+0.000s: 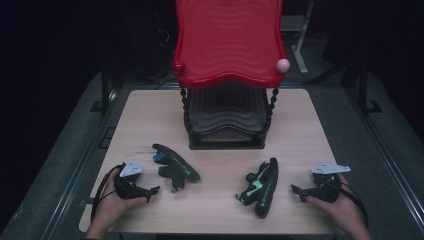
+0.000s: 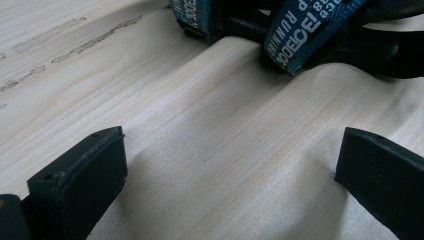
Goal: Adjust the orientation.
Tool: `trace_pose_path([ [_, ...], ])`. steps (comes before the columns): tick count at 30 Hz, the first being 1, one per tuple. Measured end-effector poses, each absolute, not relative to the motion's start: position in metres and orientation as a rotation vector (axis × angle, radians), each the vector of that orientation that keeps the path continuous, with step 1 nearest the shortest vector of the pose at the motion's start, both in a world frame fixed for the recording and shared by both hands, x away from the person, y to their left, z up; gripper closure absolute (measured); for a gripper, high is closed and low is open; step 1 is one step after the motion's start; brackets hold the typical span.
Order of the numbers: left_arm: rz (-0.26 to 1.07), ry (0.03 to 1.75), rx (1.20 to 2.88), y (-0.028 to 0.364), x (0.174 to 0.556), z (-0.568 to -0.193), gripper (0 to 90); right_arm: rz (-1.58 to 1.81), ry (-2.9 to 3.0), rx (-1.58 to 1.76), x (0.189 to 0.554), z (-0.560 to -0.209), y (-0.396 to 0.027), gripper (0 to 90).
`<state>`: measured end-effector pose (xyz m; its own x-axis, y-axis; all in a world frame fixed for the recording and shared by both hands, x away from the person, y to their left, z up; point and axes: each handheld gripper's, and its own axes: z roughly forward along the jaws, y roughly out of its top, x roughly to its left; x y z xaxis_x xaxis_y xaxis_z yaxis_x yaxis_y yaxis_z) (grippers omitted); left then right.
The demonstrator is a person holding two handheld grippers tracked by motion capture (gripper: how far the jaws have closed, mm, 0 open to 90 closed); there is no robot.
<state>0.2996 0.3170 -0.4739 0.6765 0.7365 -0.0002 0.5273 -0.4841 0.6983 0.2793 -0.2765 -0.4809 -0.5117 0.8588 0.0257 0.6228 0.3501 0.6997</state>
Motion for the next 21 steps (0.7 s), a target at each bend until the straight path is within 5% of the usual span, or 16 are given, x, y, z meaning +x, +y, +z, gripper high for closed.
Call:
trace_pose_path([
  [3, 0.392, 0.962, 2.204, 0.320, 0.298, -0.471, 4.3, 0.947, 2.272, 1.307, 0.279, -0.481, -0.277, 1.4],
  [5, 0.360, 0.932, 2.209, 0.323, 0.297, -0.466, 21.8, 0.947, 2.272, 1.307, 0.279, -0.481, -0.277, 1.3],
  [8, 0.366, 0.898, 2.224, 0.325, 0.293, -0.462, 32.3, 0.947, 2.272, 1.307, 0.279, -0.481, -0.277, 1.3],
  [21, 0.396, 0.753, 2.200, 0.304, 0.300, -0.451, 45.0, 0.948, 2.272, 1.307, 0.279, -0.481, -0.277, 1.3],
])
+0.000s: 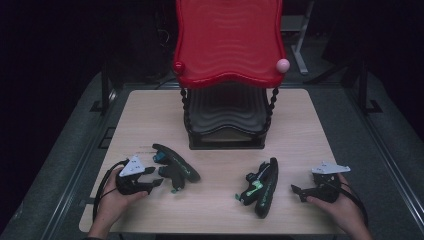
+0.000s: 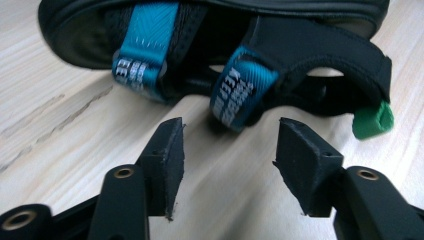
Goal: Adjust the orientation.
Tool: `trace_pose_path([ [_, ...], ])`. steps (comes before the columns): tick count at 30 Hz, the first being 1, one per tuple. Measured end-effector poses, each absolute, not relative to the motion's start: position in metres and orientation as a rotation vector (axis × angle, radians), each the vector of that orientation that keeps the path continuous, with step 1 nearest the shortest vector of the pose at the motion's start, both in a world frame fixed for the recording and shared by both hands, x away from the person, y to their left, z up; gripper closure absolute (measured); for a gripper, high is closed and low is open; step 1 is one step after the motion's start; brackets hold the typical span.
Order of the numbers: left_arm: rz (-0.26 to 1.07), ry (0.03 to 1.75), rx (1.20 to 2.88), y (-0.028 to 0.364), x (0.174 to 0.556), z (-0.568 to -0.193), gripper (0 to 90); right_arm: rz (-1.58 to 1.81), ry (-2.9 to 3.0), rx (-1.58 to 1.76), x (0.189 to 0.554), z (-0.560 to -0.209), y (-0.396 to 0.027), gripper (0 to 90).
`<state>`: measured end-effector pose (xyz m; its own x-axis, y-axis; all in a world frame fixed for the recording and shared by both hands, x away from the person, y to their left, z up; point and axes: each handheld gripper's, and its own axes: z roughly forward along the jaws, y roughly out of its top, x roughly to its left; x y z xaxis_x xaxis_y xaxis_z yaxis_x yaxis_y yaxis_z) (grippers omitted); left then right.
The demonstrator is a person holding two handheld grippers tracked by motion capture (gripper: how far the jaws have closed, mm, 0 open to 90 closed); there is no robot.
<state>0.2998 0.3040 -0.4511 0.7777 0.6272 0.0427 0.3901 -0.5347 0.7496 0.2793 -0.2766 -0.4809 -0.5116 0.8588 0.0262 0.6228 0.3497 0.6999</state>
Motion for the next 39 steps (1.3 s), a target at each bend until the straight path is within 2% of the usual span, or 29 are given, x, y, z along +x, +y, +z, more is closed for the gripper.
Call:
trace_pose_path([
  [4, 0.383, 0.719, 2.197, 0.299, 0.308, -0.453, 51.8, 0.947, 2.272, 1.307, 0.279, -0.481, -0.277, 1.3],
  [7, 0.370, 0.695, 2.192, 0.295, 0.313, -0.454, 58.5, 0.947, 2.272, 1.307, 0.279, -0.481, -0.277, 1.4],
  [8, 0.366, 0.677, 2.189, 0.294, 0.314, -0.454, 64.7, 0.948, 2.272, 1.307, 0.279, -0.481, -0.277, 1.4],
  [10, 0.365, 0.671, 2.186, 0.293, 0.316, -0.452, 67.5, 0.948, 2.273, 1.307, 0.279, -0.481, -0.277, 1.4],
  [23, 0.345, 0.675, 2.063, 0.305, 0.308, -0.427, 70.9, 0.953, 2.276, 1.301, 0.279, -0.481, -0.277, 1.4],
  [39, 0.352, 0.631, 2.104, 0.330, 0.274, -0.410, 73.0, 0.954, 2.280, 1.298, 0.278, -0.481, -0.278, 1.4],
])
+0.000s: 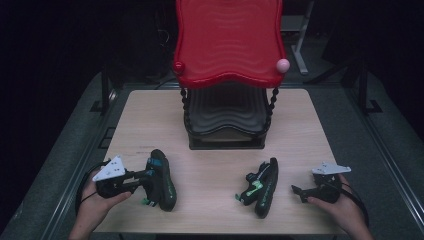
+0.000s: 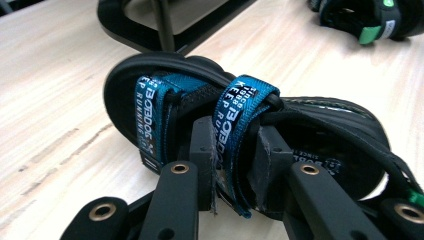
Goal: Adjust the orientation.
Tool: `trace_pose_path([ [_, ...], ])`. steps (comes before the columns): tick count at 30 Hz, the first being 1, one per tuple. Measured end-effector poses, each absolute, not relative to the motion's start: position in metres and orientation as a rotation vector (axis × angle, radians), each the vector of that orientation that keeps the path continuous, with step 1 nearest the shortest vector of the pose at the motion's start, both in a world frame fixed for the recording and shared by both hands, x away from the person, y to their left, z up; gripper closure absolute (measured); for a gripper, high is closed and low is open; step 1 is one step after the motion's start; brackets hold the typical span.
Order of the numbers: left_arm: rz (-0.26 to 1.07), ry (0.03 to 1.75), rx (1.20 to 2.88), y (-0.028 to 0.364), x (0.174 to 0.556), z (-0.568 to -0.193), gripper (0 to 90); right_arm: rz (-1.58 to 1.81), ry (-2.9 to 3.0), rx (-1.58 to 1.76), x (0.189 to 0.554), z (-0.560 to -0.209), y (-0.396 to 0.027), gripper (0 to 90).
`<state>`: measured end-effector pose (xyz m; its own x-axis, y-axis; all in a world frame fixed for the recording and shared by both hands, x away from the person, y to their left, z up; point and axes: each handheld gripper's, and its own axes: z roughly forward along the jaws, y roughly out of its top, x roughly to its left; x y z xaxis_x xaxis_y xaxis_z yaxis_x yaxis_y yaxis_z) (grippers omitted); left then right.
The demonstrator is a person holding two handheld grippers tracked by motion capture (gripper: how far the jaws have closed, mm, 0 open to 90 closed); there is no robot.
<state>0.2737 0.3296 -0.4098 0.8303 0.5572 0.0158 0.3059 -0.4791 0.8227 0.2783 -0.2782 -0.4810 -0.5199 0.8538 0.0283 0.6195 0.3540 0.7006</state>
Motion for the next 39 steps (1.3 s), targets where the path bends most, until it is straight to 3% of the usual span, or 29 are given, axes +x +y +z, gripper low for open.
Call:
trace_pose_path([
  [12, 0.282, 0.611, 2.070, 0.316, 0.289, -0.412, 73.1, 0.954, 2.280, 1.298, 0.278, -0.481, -0.278, 1.4],
  [26, 0.203, 0.554, 2.127, 0.266, 0.320, -0.420, 73.0, 0.954, 2.281, 1.298, 0.278, -0.481, -0.278, 1.4],
  [34, 0.201, 0.570, 2.087, 0.271, 0.312, -0.412, 62.3, 0.955, 2.284, 1.294, 0.278, -0.481, -0.279, 1.4],
  [39, 0.164, 0.553, 2.028, 0.278, 0.300, -0.399, 62.7, 0.955, 2.284, 1.294, 0.278, -0.481, -0.279, 1.4],
])
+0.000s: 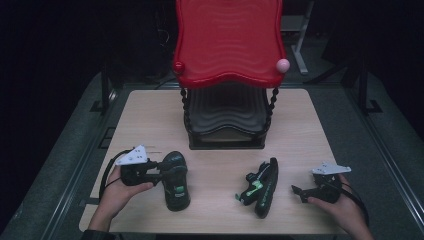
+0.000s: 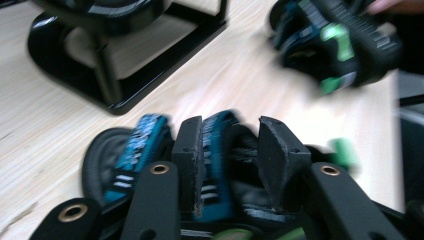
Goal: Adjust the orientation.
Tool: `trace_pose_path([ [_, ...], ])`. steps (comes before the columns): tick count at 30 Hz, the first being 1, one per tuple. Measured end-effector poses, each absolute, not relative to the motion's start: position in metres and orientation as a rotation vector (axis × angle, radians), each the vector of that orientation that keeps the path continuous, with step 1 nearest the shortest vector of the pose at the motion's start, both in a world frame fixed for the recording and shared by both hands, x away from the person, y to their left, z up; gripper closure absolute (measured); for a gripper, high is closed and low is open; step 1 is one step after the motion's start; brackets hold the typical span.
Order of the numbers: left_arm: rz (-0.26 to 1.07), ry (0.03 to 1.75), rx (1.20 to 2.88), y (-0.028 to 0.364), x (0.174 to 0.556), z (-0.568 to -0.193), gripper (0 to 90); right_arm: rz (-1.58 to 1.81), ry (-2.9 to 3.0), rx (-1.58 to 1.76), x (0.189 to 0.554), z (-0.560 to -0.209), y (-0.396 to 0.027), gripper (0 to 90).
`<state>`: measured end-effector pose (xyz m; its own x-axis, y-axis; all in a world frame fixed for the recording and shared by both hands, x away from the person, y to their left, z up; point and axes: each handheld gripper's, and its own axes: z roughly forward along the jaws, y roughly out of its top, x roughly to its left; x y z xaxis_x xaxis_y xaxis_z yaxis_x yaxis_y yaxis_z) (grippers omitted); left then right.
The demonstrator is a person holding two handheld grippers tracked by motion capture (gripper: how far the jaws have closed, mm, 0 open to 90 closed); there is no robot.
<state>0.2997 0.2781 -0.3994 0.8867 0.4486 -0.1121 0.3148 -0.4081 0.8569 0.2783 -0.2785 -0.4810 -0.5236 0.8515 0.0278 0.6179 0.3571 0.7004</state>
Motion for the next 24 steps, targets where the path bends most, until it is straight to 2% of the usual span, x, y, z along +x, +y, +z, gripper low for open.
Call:
trace_pose_path([
  [8, 0.045, 0.460, 2.025, 0.260, 0.274, -0.399, 67.4, 0.955, 2.282, 1.295, 0.278, -0.481, -0.279, 1.4],
  [15, 0.003, 0.417, 2.077, 0.252, 0.274, -0.408, 85.6, 0.955, 2.282, 1.295, 0.278, -0.481, -0.279, 1.4],
  [24, 0.034, 0.439, 2.085, 0.274, 0.261, -0.402, 87.0, 0.954, 2.284, 1.293, 0.277, -0.481, -0.279, 1.4],
])
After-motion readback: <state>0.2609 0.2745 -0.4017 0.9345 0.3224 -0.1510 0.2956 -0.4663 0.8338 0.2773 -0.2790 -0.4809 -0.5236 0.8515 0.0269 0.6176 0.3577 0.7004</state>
